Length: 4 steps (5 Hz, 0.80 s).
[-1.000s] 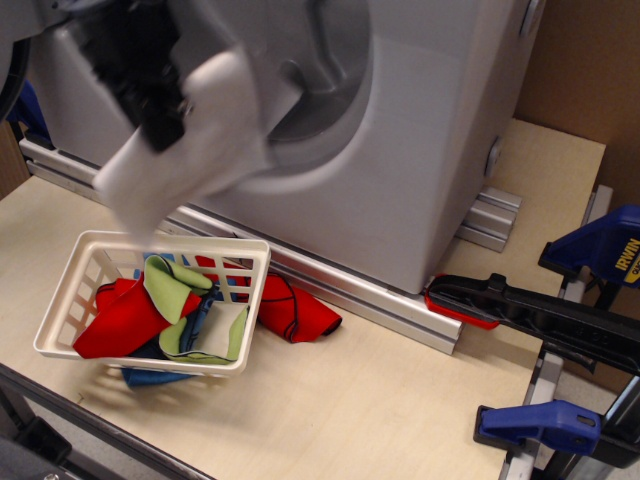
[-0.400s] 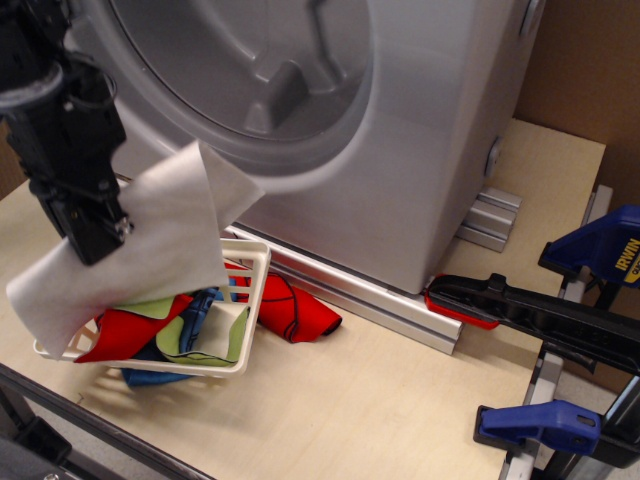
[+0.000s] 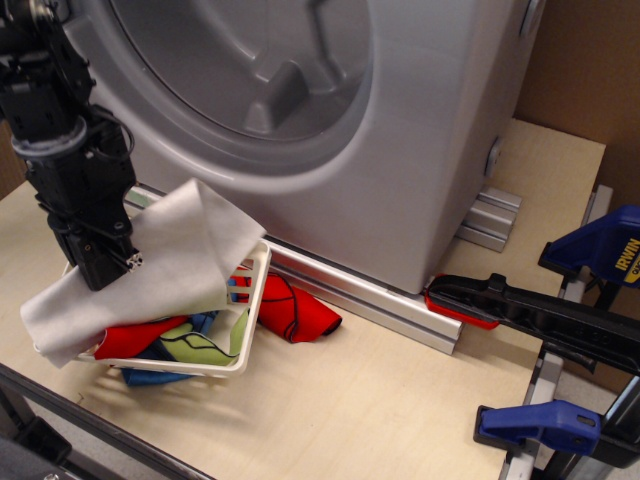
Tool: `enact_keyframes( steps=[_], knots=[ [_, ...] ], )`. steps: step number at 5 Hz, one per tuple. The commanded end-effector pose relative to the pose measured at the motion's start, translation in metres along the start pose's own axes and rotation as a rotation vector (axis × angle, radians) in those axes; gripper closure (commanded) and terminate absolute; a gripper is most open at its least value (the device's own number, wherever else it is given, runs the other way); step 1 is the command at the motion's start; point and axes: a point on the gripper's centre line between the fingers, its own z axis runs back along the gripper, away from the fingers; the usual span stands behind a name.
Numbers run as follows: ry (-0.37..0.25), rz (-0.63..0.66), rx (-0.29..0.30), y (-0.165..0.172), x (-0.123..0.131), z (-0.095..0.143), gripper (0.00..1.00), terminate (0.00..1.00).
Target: Take clothes out of laundry machine
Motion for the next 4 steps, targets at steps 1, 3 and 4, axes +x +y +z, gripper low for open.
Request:
enact_keyframes(
  steps=[1, 3, 4],
  knots=[
    [-0.108, 0.030, 0.054, 0.018, 0.022, -0.005, 1.00, 0.00],
    [-0.106, 0.052, 0.022, 0.032, 0.006, -0.035, 0.00, 0.00],
    [-0.122, 0.081, 0.036, 0.039, -0.010, -0.026, 0.00, 0.00]
  ],
)
